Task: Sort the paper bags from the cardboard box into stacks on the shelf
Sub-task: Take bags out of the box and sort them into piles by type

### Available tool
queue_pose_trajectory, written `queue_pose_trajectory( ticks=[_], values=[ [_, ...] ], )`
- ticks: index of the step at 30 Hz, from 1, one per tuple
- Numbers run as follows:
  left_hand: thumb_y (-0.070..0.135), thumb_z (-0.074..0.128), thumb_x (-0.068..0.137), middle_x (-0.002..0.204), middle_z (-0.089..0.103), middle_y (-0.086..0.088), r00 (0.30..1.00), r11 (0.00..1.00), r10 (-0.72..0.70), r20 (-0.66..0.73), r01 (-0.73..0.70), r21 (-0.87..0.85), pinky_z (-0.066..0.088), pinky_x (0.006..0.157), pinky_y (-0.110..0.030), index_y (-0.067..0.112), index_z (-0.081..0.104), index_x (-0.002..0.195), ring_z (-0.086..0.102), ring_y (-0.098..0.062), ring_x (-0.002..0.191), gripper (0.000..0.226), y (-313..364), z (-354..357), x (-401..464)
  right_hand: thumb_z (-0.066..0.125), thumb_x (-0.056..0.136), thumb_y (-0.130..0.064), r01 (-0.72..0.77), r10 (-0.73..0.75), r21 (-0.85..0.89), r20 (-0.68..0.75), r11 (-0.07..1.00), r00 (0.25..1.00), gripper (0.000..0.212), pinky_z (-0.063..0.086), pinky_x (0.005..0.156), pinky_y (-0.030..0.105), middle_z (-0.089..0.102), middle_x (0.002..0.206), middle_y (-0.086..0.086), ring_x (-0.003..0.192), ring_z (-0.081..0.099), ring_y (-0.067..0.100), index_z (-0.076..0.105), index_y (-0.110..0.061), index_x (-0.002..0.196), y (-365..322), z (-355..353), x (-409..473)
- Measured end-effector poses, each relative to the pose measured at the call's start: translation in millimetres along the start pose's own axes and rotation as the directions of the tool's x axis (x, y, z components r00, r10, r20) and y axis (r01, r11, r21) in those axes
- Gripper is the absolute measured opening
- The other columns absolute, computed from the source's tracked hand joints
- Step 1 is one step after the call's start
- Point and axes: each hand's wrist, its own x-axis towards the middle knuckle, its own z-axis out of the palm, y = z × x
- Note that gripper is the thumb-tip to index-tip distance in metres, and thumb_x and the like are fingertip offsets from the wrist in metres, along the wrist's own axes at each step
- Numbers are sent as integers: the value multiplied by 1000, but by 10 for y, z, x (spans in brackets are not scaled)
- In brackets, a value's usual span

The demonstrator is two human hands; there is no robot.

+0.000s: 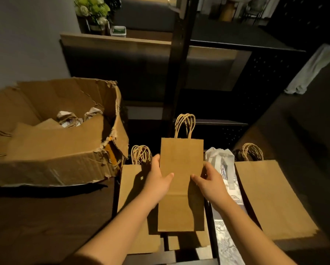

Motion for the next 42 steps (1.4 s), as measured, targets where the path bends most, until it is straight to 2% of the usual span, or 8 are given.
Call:
queue_pose_trajectory(
  ticks=[9, 14, 20, 25, 29, 33, 37, 42],
  values=[
    [14, 55, 87, 113, 65, 0, 937, 941, -332, 105, 337, -32, 51, 96, -44, 24, 48, 132, 61, -22, 103, 46, -496, 496, 98, 66, 85, -15, -268, 281, -280, 7, 922, 960, 51, 47, 69, 28, 60, 106, 5, 91, 61, 22, 45, -7, 131, 688, -45, 24],
    [16, 56, 87, 139, 48, -6, 925, 924, -381, -7, 380, -29, 41, 104, -36, 21, 25, 152, 49, -26, 122, 71, -537, 583, 116, 65, 85, -12, -236, 269, -286, 80, 928, 960, 26, 47, 66, 27, 56, 89, -2, 82, 59, 18, 45, -11, 102, 657, 31, 48],
    [17, 54, 90, 152, 33, -7, 919, 918, -386, -76, 391, 68, 37, 88, -27, 20, 6, 156, 42, -27, 130, 82, -523, 630, 207, 67, 78, -12, -223, 265, -313, 97, 923, 959, 19, 50, 65, 31, 61, 87, 9, 76, 61, 22, 55, -6, 91, 660, 97, 169],
    [20, 55, 89, 153, 32, -8, 924, 916, -374, -75, 381, 122, 40, 95, -33, 22, 3, 156, 41, -29, 131, 85, -512, 669, 250, 64, 81, -9, -239, 290, -329, 114, 914, 950, 15, 44, 57, 27, 56, 75, 7, 68, 56, 20, 50, -8, 76, 674, 123, 202],
    [23, 56, 80, 139, 48, -7, 934, 927, -351, -67, 356, 116, 47, 98, -44, 24, 21, 150, 50, -28, 118, 78, -594, 697, 308, 64, 81, -12, -246, 291, -338, 92, 909, 952, 16, 46, 61, 31, 59, 85, 12, 73, 58, 23, 53, -3, 87, 708, 133, 234],
    [22, 56, 80, 132, 52, -4, 939, 933, -337, -62, 342, 113, 49, 92, -41, 24, 26, 148, 53, -26, 112, 74, -623, 709, 339, 63, 82, -10, -255, 303, -326, 104, 910, 947, 13, 46, 61, 30, 56, 80, 9, 72, 57, 23, 50, -6, 81, 720, 146, 272],
    [18, 56, 82, 135, 50, -5, 939, 933, -340, -54, 344, 101, 49, 82, -34, 23, 27, 147, 53, -26, 112, 71, -629, 738, 346, 63, 82, -15, -277, 332, -316, 133, 907, 934, 25, 50, 69, 33, 62, 95, 13, 85, 62, 26, 53, -2, 101, 750, 164, 278],
    [23, 53, 72, 147, 40, -5, 945, 936, -323, -45, 326, 131, 46, 100, -46, 24, 28, 146, 48, -30, 123, 78, -714, 771, 407, 63, 81, -17, -286, 341, -313, 137, 906, 930, 33, 50, 73, 33, 61, 101, 12, 93, 61, 27, 51, -4, 108, 761, 180, 271]
  ],
)
